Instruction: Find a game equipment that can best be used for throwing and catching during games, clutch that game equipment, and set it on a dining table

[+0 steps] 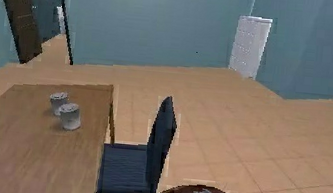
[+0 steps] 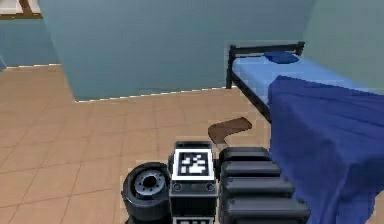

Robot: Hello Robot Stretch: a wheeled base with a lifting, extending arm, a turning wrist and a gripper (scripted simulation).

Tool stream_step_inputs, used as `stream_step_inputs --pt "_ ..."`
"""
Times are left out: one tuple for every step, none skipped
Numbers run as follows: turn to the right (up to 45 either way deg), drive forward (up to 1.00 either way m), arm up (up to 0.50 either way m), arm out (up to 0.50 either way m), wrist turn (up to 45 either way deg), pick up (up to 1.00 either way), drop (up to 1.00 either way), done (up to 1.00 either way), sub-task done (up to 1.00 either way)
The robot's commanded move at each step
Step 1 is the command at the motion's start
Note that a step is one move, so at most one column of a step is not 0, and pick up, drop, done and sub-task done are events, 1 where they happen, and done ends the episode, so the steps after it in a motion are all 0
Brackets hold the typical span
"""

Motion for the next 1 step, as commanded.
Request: stream_step_inputs --pt "-9.0 0.00 0.00 0.00 0.0 0.00 0.00 0.00 0.00"
